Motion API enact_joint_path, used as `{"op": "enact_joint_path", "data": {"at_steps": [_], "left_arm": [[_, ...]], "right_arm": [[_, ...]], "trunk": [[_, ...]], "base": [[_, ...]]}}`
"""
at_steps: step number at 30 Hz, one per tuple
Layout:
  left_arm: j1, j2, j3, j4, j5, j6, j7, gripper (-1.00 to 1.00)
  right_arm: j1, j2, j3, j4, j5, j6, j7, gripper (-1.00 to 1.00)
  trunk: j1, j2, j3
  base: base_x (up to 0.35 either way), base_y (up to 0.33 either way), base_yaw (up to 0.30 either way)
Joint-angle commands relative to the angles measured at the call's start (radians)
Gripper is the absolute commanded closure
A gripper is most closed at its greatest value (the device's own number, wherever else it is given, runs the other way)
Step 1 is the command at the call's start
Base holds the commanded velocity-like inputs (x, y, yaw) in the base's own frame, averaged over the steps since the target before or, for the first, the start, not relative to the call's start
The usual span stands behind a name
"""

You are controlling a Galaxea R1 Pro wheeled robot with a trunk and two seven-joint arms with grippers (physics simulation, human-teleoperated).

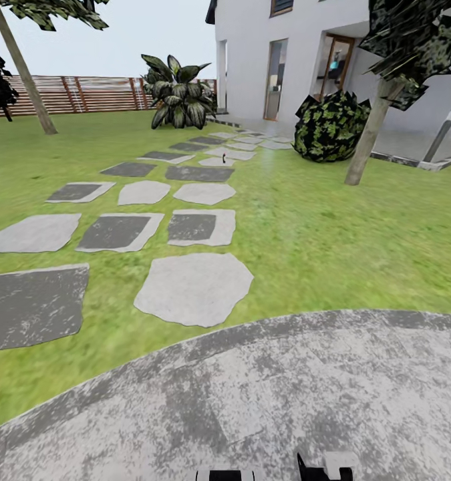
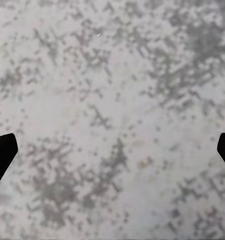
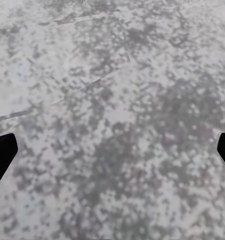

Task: In the garden, pick up the pesticide atomizer on the floor and spray pesticide onto both trees until each tree trunk is fully covered.

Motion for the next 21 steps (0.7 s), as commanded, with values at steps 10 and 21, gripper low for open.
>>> {"op": "enact_joint_path", "data": {"at_steps": [10,21], "left_arm": [[0.000,-0.001,-0.009,0.000,-0.003,-0.006,0.000,-1.00],[0.000,-0.001,-0.012,0.000,-0.003,-0.008,-0.001,-1.00]], "right_arm": [[0.000,0.000,0.000,0.000,0.000,0.000,-0.001,-1.00],[0.000,0.000,-0.001,-0.001,0.000,-0.001,-0.002,-1.00]], "trunk": [[0.000,0.000,-0.014],[0.000,0.000,-0.028]], "base": [[0.340,0.000,0.147],[0.340,0.017,0.168]]}}
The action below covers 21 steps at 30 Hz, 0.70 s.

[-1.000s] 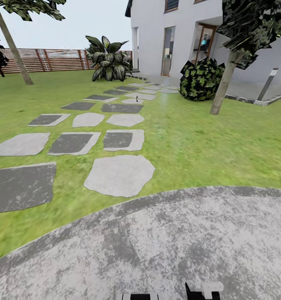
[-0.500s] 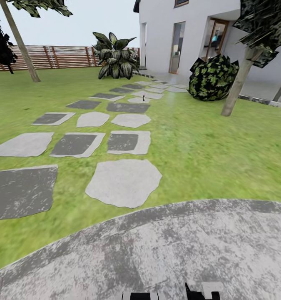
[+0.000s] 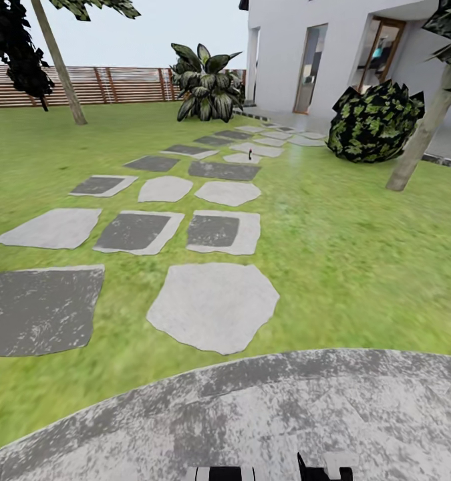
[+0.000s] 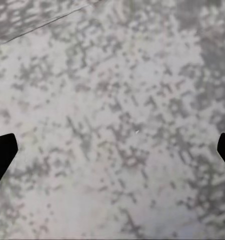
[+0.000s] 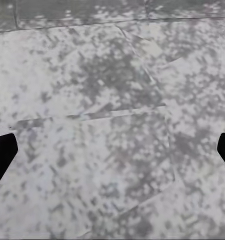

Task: In the garden, pick up the pesticide atomizer on the floor and spray pesticide onto both trees until each tree trunk is fully covered.

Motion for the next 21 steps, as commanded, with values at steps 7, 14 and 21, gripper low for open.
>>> {"op": "enact_joint_path", "data": {"at_steps": [7,14,21], "left_arm": [[0.000,0.000,0.000,0.000,0.000,0.000,0.000,-1.00],[0.000,0.000,0.000,0.000,0.000,0.000,0.001,-1.00],[0.000,0.000,0.000,0.000,-0.001,0.000,0.002,-1.00]], "right_arm": [[0.000,-0.002,-0.001,-0.001,-0.001,0.000,0.000,-1.00],[0.000,-0.003,0.000,-0.001,-0.001,0.000,0.001,-1.00],[0.000,-0.003,0.000,-0.001,-0.001,0.000,0.000,-1.00]], "trunk": [[0.000,0.000,-0.001],[0.000,0.000,-0.001],[0.000,0.000,-0.001]], "base": [[0.340,0.084,0.027],[0.340,0.088,0.001],[0.340,0.088,0.000]]}}
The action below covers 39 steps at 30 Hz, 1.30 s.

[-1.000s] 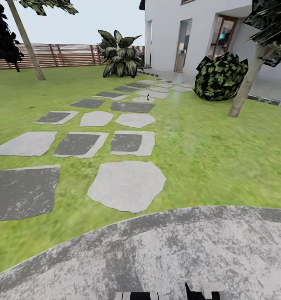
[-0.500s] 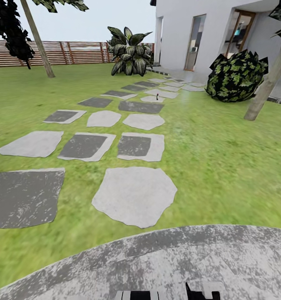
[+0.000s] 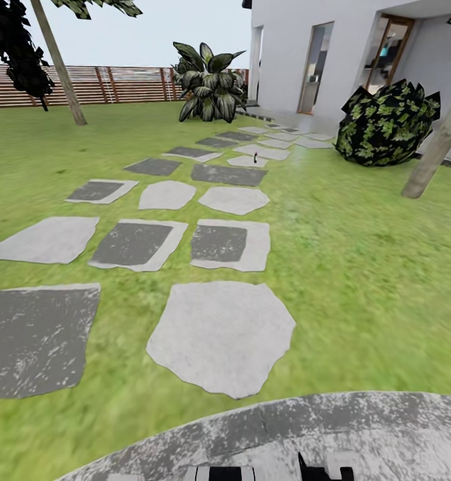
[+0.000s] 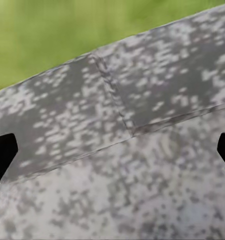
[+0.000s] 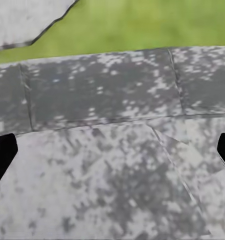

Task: In the garden, pick up the pesticide atomizer on the floor and spray pesticide onto both trees until each tree trunk is fully covered.

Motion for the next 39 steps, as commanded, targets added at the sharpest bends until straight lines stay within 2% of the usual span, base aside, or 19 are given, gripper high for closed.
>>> {"op": "enact_joint_path", "data": {"at_steps": [1,39], "left_arm": [[0.000,0.000,0.000,0.000,0.000,0.000,0.000,-1.00],[0.000,0.000,0.000,0.000,0.000,0.000,0.000,-1.00]], "right_arm": [[0.000,0.000,0.000,0.000,0.000,0.000,0.000,-1.00],[0.000,0.000,0.000,0.002,0.001,0.000,0.000,-1.00]], "trunk": [[0.000,0.000,0.000],[0.000,0.000,0.008]], "base": [[0.340,0.088,0.000],[0.340,0.088,-0.016]]}}
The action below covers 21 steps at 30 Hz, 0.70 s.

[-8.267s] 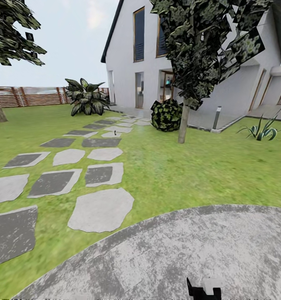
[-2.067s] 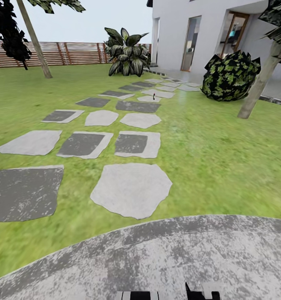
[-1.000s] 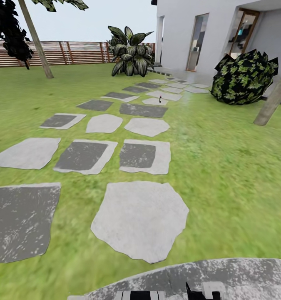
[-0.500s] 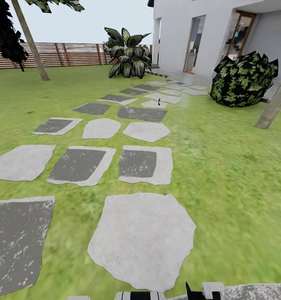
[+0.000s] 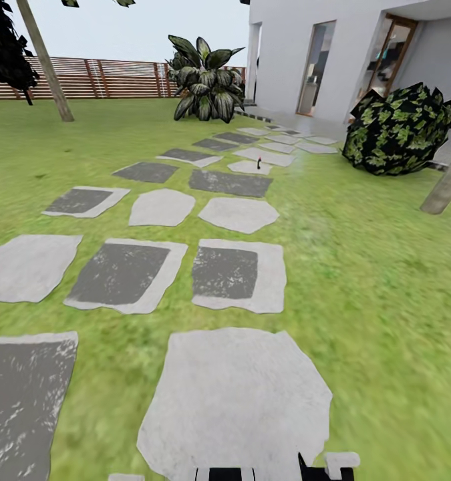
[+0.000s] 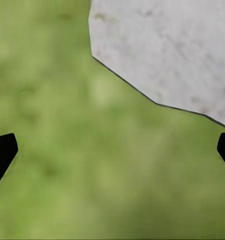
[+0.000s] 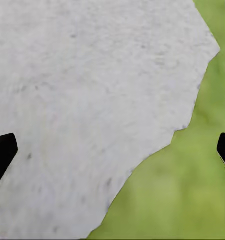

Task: In the garden, pick up the pesticide atomizer on the floor and spray pesticide onto both trees until each tree trunk is fully covered.

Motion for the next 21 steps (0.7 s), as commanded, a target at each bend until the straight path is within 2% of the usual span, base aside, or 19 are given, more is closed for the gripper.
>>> {"op": "enact_joint_path", "data": {"at_steps": [1,17,21], "left_arm": [[0.000,0.000,0.000,0.000,0.000,0.000,0.000,-1.00],[0.001,0.000,-0.001,0.000,0.000,-0.002,0.000,-1.00],[0.002,0.000,-0.002,0.000,0.000,-0.002,0.000,-1.00]], "right_arm": [[0.000,0.000,0.000,0.000,0.000,0.000,0.000,-1.00],[0.000,0.002,0.000,0.000,0.001,0.000,0.000,-1.00],[0.000,0.002,0.000,0.000,0.001,0.000,0.000,-1.00]], "trunk": [[0.000,0.000,0.000],[0.000,0.000,0.000],[0.000,0.000,0.000]], "base": [[0.340,0.088,0.000],[0.340,0.088,0.000],[0.340,0.088,-0.090]]}}
